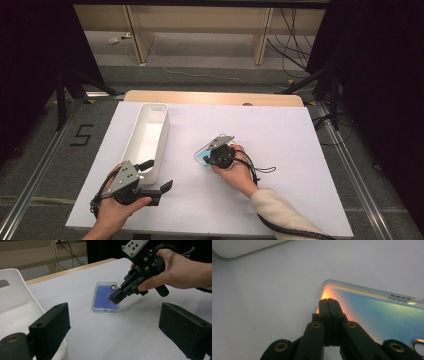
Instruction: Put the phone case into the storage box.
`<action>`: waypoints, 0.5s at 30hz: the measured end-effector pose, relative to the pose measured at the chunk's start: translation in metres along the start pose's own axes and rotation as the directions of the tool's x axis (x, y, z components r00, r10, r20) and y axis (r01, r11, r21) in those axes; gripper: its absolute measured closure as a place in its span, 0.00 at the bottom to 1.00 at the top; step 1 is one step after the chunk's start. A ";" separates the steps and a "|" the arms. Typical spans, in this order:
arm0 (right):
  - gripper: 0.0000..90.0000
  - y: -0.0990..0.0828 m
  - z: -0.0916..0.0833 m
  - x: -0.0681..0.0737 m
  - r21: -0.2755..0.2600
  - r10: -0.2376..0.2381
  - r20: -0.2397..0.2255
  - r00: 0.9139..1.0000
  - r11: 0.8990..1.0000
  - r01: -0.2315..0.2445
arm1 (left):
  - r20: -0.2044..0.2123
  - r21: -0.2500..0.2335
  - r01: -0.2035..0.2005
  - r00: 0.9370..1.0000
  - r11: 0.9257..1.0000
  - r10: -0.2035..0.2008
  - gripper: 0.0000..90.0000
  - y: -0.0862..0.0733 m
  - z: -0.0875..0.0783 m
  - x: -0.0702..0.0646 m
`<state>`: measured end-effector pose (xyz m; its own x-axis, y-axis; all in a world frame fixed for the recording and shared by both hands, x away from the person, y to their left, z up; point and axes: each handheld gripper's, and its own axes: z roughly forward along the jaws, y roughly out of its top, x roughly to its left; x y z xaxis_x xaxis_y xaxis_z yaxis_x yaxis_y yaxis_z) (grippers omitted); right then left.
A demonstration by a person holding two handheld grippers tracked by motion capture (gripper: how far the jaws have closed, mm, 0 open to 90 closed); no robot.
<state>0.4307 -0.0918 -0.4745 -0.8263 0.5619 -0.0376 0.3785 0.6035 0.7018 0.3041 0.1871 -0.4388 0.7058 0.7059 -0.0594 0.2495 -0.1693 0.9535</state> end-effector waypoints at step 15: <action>1.00 -0.003 0.007 0.001 0.082 0.010 -0.001 1.000 0.997 -0.010 | -0.001 -0.004 0.001 1.000 1.000 -0.001 0.11 0.000 -0.001 0.000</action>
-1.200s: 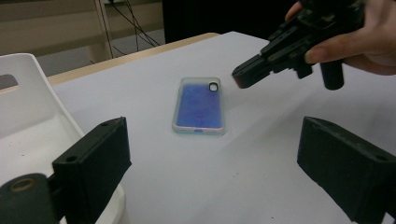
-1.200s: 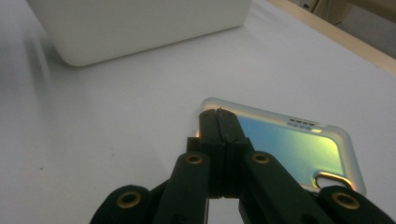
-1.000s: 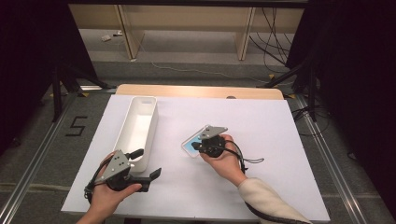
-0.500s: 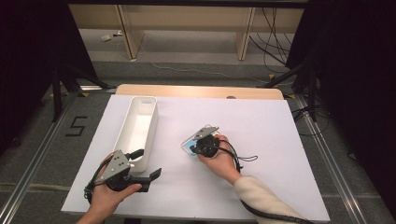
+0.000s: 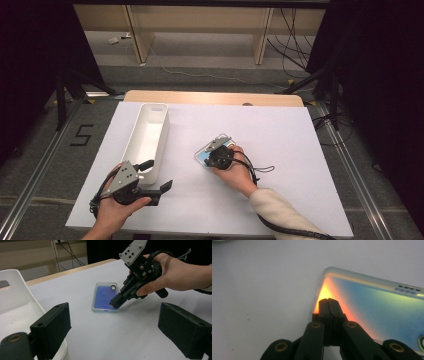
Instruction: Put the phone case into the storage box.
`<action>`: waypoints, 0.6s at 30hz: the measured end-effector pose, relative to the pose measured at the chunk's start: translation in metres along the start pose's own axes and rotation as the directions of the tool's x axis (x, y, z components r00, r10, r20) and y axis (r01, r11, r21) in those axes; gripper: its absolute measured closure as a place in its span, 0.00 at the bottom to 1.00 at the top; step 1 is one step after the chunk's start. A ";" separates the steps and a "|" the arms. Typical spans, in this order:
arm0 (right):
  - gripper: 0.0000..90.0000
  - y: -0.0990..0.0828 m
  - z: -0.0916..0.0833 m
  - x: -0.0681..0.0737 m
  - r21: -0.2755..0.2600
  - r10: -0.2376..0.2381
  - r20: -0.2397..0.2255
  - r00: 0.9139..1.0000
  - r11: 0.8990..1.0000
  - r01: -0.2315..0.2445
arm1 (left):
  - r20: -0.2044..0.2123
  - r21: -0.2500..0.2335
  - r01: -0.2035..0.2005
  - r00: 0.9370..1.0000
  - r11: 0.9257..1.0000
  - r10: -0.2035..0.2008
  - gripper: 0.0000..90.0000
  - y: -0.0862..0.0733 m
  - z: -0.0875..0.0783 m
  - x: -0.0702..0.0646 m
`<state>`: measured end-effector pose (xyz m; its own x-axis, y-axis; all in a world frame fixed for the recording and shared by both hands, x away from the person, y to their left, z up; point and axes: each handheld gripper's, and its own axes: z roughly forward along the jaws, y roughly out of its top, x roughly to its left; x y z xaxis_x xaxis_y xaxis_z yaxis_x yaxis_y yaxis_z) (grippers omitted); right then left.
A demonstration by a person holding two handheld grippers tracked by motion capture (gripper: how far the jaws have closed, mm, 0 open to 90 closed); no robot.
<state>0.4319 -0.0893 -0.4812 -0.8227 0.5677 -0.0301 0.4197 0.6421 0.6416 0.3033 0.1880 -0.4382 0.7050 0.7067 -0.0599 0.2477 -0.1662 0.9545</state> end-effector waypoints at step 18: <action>1.00 -0.003 -0.006 -0.003 0.046 -0.020 0.015 1.000 0.999 0.020 | -0.003 0.002 0.000 1.000 1.000 0.000 0.12 -0.001 -0.001 0.001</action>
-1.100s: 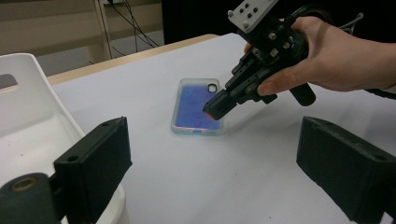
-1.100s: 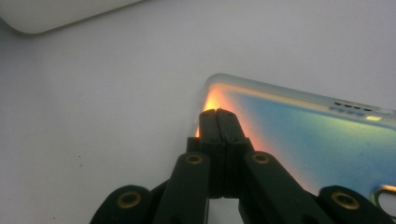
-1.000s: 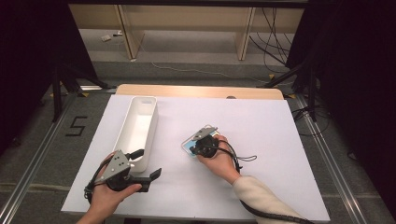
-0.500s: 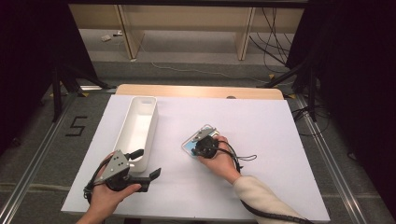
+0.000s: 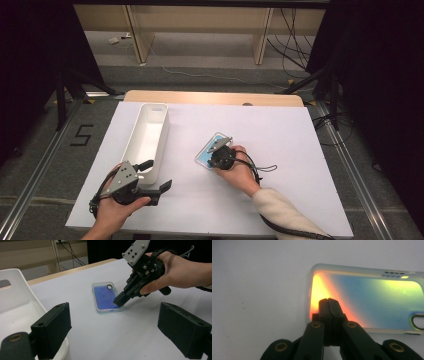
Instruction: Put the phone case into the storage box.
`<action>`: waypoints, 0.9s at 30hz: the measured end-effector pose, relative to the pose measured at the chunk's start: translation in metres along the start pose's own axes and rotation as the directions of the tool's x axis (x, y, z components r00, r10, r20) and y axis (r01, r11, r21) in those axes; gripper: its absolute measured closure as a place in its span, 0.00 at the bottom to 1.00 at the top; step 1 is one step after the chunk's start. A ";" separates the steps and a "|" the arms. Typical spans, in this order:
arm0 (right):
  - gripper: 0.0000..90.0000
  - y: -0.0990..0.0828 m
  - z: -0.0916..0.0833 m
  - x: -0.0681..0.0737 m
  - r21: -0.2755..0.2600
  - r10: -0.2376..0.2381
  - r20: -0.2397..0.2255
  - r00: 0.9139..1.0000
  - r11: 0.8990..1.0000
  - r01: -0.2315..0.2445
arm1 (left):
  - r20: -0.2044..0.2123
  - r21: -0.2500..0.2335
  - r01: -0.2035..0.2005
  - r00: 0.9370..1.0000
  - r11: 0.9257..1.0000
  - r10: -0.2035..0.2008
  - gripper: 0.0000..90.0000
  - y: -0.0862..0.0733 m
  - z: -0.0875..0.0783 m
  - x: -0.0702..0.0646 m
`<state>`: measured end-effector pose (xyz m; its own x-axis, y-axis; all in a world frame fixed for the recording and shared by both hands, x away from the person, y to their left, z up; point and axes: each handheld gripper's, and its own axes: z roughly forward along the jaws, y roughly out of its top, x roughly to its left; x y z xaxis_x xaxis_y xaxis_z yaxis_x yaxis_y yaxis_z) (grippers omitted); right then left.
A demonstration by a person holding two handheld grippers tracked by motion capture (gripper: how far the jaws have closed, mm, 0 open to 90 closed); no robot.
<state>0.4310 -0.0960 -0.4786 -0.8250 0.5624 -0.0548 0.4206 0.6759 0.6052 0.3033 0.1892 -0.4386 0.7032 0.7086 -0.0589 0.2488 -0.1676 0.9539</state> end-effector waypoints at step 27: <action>1.00 -0.011 -0.016 -0.015 0.015 0.032 0.030 0.999 0.999 -0.033 | 0.001 0.006 0.000 1.000 1.000 0.000 0.13 -0.001 0.000 -0.001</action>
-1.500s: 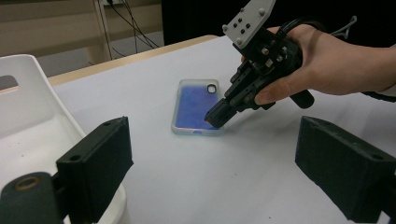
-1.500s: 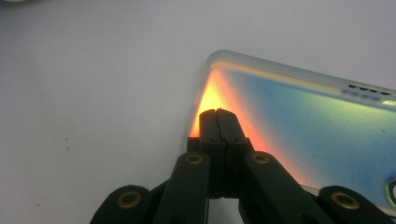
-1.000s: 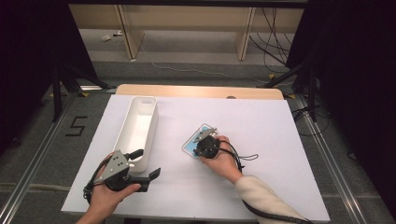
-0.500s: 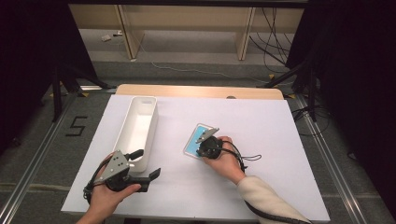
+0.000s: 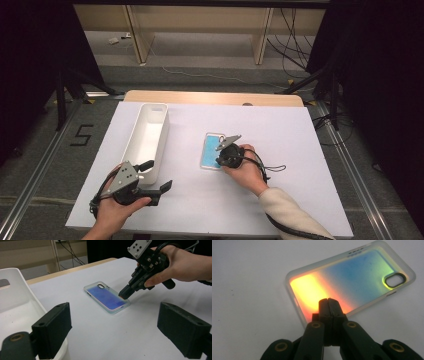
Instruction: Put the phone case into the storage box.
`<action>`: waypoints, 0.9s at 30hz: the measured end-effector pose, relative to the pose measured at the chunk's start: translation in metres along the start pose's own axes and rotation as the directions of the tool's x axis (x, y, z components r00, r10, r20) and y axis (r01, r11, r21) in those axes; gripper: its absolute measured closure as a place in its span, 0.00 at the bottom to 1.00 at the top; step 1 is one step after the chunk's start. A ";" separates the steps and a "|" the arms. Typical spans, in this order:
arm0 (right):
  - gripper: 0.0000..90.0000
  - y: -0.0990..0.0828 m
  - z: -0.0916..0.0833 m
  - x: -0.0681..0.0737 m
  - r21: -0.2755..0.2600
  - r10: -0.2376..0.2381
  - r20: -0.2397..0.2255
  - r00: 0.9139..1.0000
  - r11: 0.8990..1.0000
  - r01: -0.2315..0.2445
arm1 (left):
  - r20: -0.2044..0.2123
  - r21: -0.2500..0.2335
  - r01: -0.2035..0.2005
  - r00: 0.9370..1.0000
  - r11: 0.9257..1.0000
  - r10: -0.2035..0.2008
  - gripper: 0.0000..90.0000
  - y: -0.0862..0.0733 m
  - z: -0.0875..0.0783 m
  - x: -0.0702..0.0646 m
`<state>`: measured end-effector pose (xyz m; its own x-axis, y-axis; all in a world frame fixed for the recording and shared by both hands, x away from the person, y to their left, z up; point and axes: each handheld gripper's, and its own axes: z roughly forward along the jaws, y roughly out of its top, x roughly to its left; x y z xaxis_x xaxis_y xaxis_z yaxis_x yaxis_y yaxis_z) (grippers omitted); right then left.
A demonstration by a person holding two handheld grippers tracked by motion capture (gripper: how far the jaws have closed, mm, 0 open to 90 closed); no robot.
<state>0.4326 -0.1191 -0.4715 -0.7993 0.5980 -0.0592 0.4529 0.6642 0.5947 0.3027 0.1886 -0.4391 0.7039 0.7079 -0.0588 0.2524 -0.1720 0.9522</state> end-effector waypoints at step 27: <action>0.84 -0.005 -0.022 -0.012 -0.161 0.062 0.012 0.998 0.985 -0.059 | 0.002 0.001 0.000 1.000 1.000 0.000 0.13 0.000 0.000 0.001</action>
<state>0.4313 -0.1397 -0.4568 -0.7649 0.6434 -0.0323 0.4295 0.5467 0.7188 0.3030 0.1890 -0.4395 0.7049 0.7068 -0.0591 0.2530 -0.1727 0.9519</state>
